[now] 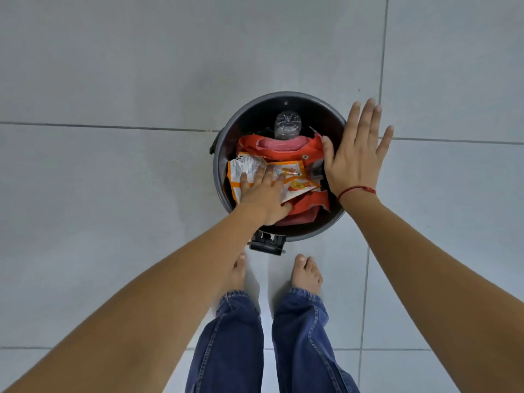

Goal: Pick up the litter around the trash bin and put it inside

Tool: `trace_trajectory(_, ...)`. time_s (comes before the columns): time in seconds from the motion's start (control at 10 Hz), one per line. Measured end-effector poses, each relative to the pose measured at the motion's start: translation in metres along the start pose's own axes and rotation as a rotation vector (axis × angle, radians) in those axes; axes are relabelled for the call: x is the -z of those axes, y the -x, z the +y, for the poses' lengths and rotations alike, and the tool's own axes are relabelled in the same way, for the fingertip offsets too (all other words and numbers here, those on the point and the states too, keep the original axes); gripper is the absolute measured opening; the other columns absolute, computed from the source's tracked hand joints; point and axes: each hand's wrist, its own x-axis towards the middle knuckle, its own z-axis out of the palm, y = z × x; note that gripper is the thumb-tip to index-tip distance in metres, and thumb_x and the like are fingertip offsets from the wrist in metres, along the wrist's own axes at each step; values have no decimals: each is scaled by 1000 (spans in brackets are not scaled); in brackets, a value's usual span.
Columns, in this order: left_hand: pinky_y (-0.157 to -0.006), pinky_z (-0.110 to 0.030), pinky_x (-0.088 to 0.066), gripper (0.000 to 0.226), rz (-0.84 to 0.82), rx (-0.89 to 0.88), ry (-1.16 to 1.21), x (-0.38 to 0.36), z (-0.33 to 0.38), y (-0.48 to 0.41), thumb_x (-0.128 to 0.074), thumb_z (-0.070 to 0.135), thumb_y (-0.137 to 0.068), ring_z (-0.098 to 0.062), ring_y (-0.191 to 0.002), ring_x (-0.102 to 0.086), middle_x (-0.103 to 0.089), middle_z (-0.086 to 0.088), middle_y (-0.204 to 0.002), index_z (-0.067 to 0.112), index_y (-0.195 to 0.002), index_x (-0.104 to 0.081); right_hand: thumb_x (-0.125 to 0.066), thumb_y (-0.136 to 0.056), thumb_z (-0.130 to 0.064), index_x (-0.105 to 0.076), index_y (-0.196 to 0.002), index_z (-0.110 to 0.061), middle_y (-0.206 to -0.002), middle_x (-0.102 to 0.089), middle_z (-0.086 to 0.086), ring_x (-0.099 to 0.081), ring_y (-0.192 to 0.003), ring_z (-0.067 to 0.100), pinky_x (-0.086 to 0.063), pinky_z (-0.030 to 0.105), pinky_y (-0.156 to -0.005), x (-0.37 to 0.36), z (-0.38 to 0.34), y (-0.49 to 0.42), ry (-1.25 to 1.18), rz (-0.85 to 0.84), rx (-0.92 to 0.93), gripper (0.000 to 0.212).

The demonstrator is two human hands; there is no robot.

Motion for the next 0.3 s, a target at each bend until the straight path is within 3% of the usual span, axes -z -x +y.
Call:
trace_trajectory(0.2,-109,-46,-37,58,254,-194,-40,47,-15,63,-44,42,-97,-25,-136,-40,-44,-10,-145,11,-146,-35,-29,-99,-47,-8,-150,-5,-159,-7,19,-5,-148,32,-3,58,-117,36,-19,13,35,-178,30,69)
trace_trajectory(0.3,-102,-42,-43,47,319,-191,-75,83,-28,78,-49,28,-96,-25,-127,-48,-50,-9,-138,11,-139,-44,-29,-99,-46,-9,-150,-5,-159,-8,18,-6,-148,31,-3,54,-118,59,-36,14,7,-114,86,69)
